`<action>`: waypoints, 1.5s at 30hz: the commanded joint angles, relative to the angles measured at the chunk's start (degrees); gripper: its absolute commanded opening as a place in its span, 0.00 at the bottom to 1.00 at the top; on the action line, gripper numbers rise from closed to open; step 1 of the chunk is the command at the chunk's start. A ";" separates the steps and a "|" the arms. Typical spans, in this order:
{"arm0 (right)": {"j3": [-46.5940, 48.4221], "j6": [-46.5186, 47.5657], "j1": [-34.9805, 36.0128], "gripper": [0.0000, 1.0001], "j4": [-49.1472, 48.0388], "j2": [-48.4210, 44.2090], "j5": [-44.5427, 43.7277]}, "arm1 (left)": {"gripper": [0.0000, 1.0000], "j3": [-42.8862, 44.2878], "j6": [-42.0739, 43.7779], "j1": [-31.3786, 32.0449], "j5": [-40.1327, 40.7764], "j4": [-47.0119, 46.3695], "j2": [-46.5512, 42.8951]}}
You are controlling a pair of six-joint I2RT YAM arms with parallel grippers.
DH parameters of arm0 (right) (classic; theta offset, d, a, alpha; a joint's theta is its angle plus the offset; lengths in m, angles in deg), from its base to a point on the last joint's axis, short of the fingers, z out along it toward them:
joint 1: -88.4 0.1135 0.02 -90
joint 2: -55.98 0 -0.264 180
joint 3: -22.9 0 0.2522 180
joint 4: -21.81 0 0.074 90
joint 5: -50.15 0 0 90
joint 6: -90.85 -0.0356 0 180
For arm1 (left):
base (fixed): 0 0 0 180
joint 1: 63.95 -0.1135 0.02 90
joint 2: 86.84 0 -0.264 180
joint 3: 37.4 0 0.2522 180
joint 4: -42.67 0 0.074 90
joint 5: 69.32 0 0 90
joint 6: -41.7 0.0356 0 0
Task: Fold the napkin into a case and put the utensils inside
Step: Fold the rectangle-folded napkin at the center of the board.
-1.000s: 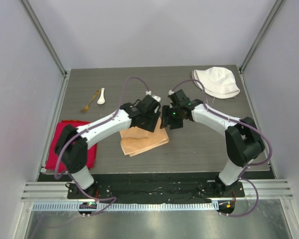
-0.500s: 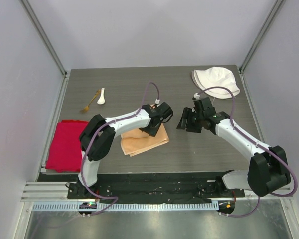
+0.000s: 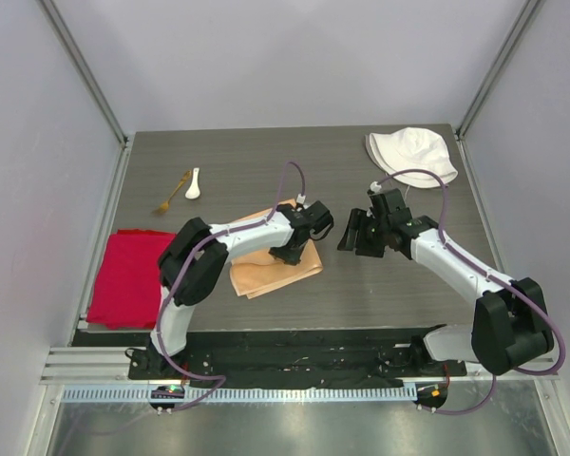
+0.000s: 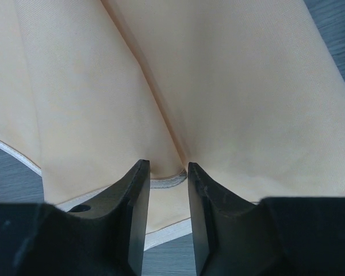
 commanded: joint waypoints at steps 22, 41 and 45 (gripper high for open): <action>-0.44 -1.85 0.41 0.59 -7.80 2.62 5.58 | 0.02 0.49 5.59 -17.26 4.54 2.07 -10.91; 14.15 -6.15 24.03 0.56 -15.35 22.90 -0.03 | 0.59 4.20 5.43 -26.32 5.09 6.29 -21.52; 16.09 -5.45 27.12 0.33 -15.79 28.11 -4.61 | 0.55 -6.59 2.97 -26.32 -6.41 2.00 -30.30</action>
